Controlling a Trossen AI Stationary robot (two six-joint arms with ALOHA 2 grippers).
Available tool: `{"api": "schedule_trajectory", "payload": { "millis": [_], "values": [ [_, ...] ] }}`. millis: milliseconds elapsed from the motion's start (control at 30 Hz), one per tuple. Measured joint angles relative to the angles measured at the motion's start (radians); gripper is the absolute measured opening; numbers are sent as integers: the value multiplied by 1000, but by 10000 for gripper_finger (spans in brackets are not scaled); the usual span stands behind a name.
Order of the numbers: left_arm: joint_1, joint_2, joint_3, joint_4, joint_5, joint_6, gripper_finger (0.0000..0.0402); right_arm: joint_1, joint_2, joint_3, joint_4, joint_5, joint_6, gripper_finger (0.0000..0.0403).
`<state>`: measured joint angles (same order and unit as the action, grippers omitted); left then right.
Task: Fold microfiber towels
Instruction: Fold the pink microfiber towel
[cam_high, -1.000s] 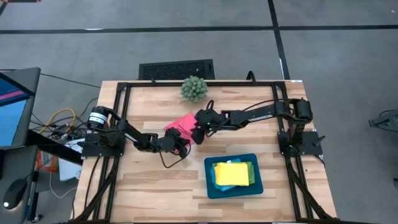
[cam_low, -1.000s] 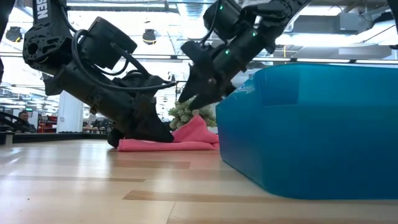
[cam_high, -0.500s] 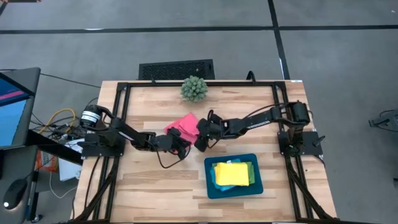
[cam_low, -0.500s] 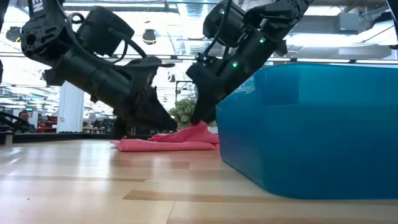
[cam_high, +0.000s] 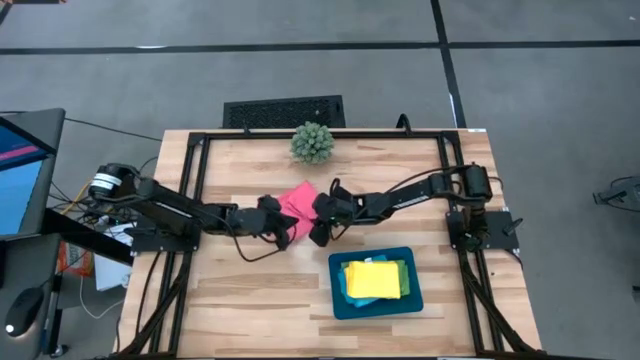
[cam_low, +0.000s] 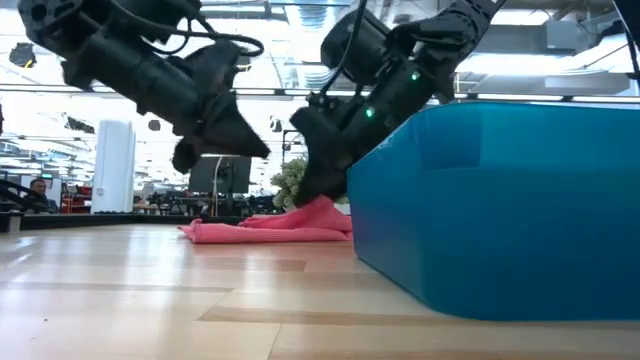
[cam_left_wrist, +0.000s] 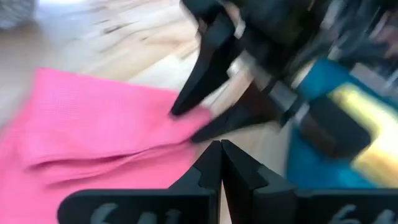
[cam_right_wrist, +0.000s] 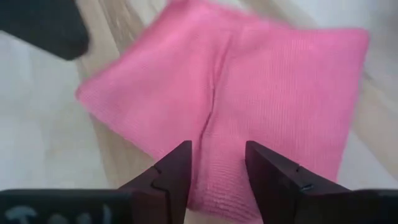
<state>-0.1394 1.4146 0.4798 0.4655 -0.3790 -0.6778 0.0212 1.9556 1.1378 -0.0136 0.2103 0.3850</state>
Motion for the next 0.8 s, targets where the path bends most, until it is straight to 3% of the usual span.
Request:
{"api": "schedule_trajectory", "payload": {
  "millis": [167, 267, 367, 533, 800],
  "values": [
    [0, -9, -3, -91, -64, 139, 1, -1, -43, 3, 14, 2, -29, 184],
    [6, 29, -2, -96, -43, 319, 10, -1, -78, -1, -48, 1, -47, 188],
    [6, 43, 8, -117, -23, 528, 35, 4, -112, 4, -82, 0, -54, 191],
    [30, 43, 70, -234, -77, 828, 89, 19, -172, 2, -175, 3, -64, 194],
    [127, 43, 97, -328, 22, 1070, 113, 47, -185, 2, -221, 32, -71, 192]
  ]
}}
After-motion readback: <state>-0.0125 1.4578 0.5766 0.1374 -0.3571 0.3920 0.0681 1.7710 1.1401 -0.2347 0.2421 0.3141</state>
